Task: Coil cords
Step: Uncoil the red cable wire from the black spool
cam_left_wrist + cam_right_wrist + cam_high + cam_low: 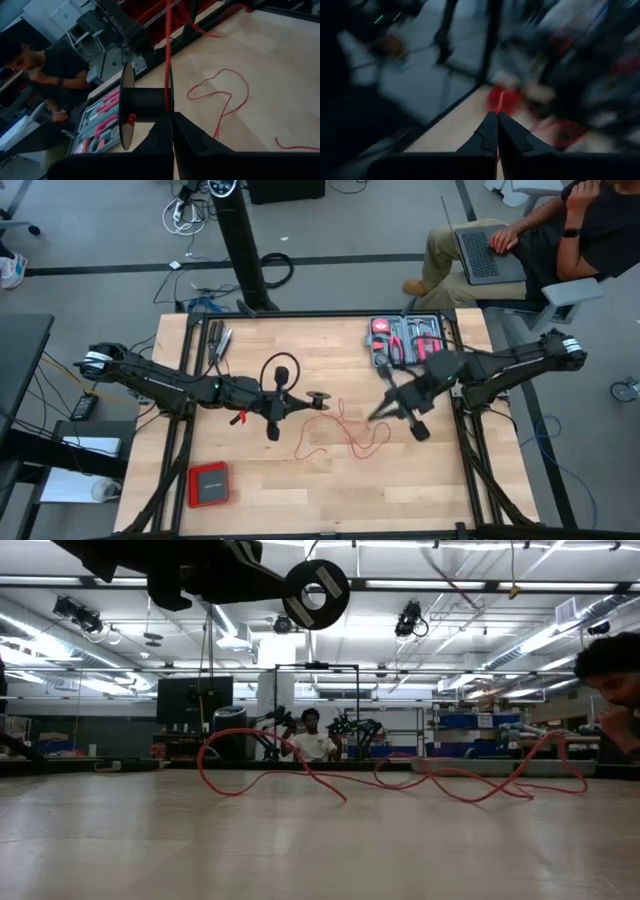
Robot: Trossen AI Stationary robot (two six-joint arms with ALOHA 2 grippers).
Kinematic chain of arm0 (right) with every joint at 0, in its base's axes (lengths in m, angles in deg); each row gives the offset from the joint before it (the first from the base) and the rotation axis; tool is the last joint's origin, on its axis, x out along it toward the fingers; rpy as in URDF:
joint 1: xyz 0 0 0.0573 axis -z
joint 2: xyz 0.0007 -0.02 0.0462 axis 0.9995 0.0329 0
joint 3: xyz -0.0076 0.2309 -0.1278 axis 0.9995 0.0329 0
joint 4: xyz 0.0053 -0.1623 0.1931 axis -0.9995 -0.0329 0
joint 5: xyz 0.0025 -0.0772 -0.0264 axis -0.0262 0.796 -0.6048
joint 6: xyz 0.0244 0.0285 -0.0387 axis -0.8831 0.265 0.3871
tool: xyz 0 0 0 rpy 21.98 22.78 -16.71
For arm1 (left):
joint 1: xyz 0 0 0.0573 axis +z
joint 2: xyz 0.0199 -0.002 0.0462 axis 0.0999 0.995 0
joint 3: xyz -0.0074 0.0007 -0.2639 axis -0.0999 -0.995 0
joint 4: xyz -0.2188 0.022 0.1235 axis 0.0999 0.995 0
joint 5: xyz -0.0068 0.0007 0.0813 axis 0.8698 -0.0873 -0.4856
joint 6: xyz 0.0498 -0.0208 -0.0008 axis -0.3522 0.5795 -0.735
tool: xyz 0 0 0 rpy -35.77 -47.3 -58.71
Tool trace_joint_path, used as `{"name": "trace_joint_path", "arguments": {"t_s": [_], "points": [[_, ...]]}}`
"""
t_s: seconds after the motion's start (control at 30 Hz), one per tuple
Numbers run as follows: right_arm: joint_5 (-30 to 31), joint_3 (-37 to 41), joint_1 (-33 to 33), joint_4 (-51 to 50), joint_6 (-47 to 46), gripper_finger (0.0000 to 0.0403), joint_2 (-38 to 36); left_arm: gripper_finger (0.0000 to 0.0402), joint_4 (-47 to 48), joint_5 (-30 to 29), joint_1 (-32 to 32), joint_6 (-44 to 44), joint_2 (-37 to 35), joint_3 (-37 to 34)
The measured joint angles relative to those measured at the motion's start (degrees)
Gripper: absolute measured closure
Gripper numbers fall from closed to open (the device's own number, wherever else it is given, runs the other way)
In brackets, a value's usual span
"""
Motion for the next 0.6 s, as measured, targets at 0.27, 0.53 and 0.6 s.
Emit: {"name": "trace_joint_path", "arguments": {"t_s": [0.27, 0.53, 0.6], "points": [[12.42, -0.04, 5.14, 13.37, 9.43, 0.0403, 0.67, 0.0401, -1.79, 5.80, -0.54, -0.07, 0.00, 0.00], [18.07, -0.04, 9.94, 15.85, 9.41, 0.0403, 9.48, 0.0401, -4.34, 9.80, -0.80, -0.07, 0.04, 0.00], [18.04, -0.04, 10.43, 17.23, 8.69, 0.0403, 12.03, 0.0401, -5.24, 10.19, -0.80, -0.07, 0.04, 0.00]]}}
